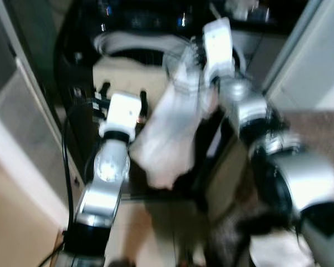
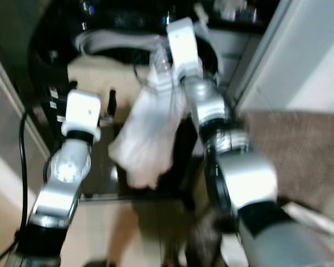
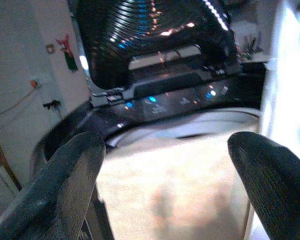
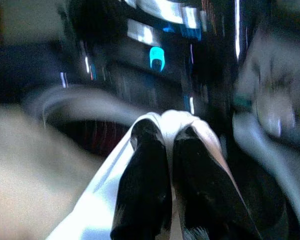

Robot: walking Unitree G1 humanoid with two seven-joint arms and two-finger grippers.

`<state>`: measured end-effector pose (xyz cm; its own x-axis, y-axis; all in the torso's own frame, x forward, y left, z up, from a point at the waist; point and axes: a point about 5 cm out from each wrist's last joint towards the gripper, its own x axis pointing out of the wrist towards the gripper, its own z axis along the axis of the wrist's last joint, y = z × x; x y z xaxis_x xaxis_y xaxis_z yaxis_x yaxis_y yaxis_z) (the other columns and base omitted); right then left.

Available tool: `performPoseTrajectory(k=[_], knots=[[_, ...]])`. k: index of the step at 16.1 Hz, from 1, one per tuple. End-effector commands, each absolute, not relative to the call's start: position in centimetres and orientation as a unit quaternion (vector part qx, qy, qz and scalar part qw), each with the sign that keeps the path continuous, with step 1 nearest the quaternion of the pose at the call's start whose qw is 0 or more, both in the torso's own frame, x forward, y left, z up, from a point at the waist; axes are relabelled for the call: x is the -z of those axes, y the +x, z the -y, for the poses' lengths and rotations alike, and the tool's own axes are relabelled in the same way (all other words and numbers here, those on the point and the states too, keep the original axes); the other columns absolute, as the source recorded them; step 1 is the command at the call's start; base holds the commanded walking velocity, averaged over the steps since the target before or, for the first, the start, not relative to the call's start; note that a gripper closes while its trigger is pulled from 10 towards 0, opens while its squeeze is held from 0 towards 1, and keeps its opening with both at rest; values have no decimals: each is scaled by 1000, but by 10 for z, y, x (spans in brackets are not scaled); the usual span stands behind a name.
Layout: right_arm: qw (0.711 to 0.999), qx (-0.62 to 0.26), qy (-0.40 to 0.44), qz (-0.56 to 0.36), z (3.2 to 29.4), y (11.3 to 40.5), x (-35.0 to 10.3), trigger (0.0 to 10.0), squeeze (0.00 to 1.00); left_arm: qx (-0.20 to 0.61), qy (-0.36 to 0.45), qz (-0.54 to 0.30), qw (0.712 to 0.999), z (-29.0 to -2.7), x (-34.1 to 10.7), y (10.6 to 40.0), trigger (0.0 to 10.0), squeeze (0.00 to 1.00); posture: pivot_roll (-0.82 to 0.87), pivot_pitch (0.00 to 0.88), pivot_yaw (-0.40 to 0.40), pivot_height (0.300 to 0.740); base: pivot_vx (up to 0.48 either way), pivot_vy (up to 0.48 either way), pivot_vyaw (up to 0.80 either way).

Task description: Clothes washing

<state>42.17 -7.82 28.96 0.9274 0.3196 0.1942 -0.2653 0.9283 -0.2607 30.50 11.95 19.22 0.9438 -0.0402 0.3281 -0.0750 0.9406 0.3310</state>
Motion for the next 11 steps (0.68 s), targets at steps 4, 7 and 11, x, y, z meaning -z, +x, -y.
performPoseTrajectory(k=[4, 7, 11], knots=[[951, -121, -113, 261, 72, 409, -404, 10000, 0, 9, 171, 179, 969, -117, -196, 306, 10000, 0, 149, 0, -90, 740, 480, 0, 0], [939, -86, -100, 318, 74, 397, -445, 10000, 0, 17, 171, 188, 967, -114, -198, 306, 10000, 0, 156, 0, -93, 740, 480, 0, 0], [981, 19, -85, 173, 107, 423, -376, 10000, 0, 8, 188, 191, 964, -115, -199, 307, 10000, 0, 167, 0, -106, 740, 480, 0, 0]])
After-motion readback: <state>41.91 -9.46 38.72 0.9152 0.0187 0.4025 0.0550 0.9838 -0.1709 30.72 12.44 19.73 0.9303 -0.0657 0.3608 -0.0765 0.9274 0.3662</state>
